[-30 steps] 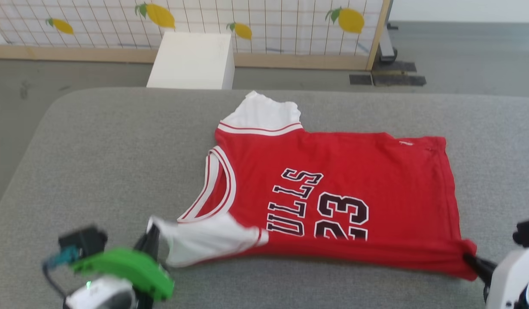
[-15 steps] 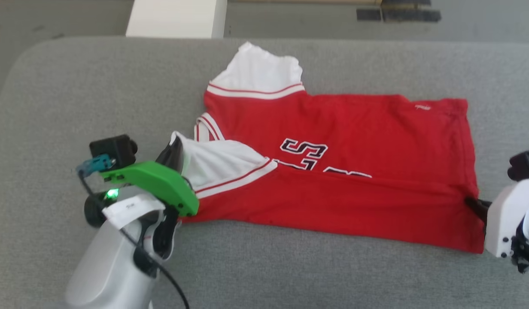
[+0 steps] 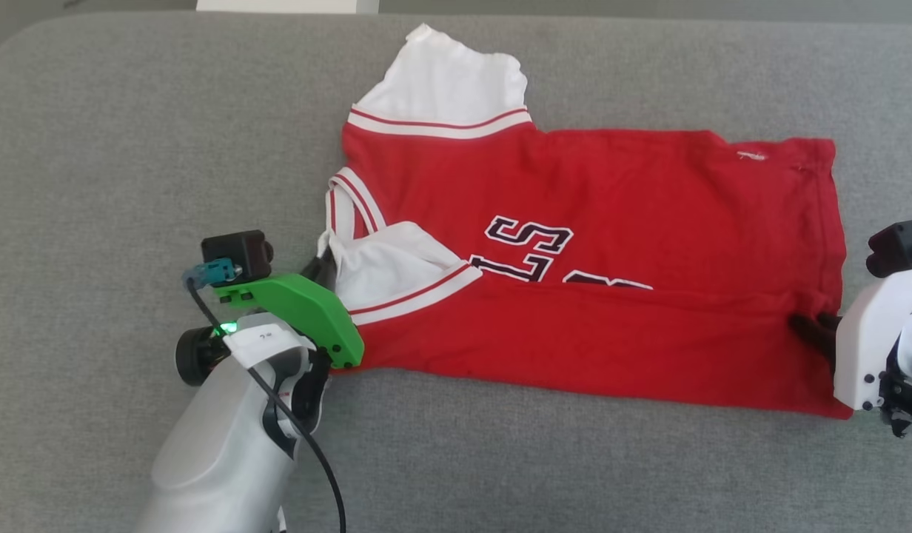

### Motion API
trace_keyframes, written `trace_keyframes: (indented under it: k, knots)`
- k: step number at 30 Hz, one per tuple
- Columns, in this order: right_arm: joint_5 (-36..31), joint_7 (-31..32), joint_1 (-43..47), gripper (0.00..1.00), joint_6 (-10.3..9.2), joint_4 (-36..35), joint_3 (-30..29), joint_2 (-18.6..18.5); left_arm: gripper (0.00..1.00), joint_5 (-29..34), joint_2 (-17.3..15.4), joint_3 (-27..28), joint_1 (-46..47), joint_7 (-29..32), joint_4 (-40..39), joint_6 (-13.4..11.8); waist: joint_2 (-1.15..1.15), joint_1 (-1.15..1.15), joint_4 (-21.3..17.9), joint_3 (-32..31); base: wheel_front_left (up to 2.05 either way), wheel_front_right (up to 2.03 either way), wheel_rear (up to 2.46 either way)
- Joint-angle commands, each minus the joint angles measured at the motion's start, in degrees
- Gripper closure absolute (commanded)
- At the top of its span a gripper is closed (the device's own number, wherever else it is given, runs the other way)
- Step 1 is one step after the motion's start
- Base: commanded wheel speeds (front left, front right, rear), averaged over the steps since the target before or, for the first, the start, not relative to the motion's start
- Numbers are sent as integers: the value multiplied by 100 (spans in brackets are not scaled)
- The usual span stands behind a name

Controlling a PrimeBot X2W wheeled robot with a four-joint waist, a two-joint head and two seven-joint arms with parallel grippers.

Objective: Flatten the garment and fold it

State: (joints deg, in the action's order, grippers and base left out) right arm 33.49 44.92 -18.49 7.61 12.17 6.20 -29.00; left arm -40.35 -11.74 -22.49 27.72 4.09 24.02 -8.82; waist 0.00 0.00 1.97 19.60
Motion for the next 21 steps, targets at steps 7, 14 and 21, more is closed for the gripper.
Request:
trace_keyframes:
  k: [7, 14, 21]
  knots:
    - [142, -472, 535, 0, -12, 60, -451, 252, 0, 241, -249, 132, -19, -597, -200, -39, 0, 0, 54, -607, 0, 0, 0]
    - [68, -596, 1231, 0, -12, -458, -1092, 516, 0, 330, -567, 59, -933, -286, -884, -456, 0, 0, 95, -1006, 0, 0, 0]
    - [-150, -429, 1597, 0, -12, -949, -1513, 890, 0, -25, -822, -211, -1666, 1250, -1607, -831, 0, 0, 47, -1109, 0, 0, 0]
